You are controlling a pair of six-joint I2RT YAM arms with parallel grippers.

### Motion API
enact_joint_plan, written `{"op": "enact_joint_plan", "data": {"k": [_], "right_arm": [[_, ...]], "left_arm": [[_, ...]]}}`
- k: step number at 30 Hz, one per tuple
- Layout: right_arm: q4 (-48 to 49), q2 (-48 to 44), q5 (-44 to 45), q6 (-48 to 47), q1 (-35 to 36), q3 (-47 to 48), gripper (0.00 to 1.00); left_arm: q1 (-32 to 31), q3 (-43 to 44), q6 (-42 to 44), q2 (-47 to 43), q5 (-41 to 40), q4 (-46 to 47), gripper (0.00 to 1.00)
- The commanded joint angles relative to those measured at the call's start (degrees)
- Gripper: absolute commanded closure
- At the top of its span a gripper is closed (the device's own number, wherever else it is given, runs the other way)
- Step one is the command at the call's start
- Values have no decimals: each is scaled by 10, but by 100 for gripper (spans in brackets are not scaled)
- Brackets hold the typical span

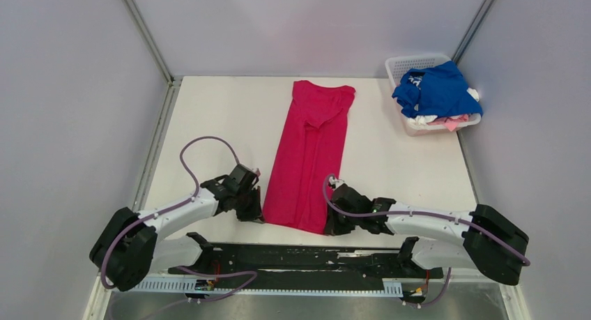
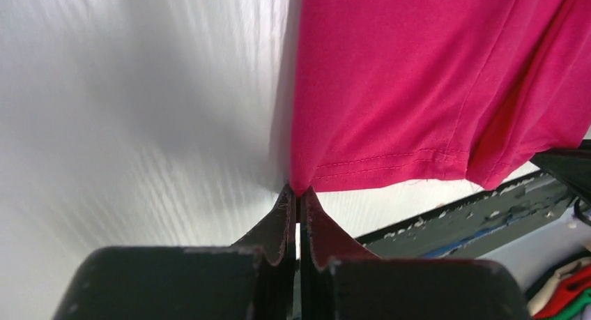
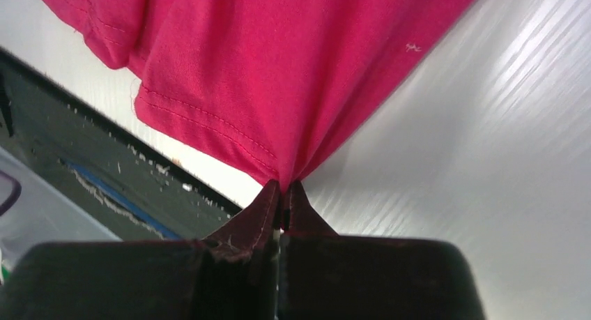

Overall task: Fold and stack the t-shirts
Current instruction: Grab the bottom of the folded rectangular tshirt with both arms, then fold the folded rectangular tshirt in 1/3 of the way

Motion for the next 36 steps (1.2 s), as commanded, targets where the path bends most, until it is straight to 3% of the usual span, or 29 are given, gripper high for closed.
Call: {"op": "enact_joint_plan", "data": {"k": [1,5,11,20,26,36], "right_arm": [[4,-53,-46,56,24,-28,100],[28,-83,-61,62,28,-36,100],[25,-102,-6,50,26,-12,100],[18,-91,40,-14,-47,46,100],[48,-46,31,-77,-138,79,100],[92,49,39,-109,-227,165,100]], "left_arm": [[-4,-39,-15,-80,47,-40,100],[-4,-59,-23,-142,111,7,100],[-4,-17,-9,-152,123,51,100],[-4,106,44,-25,20,88,100],[-1,197,60,75,-51,110,100],[47,337,71,214,-97,122,100]]}}
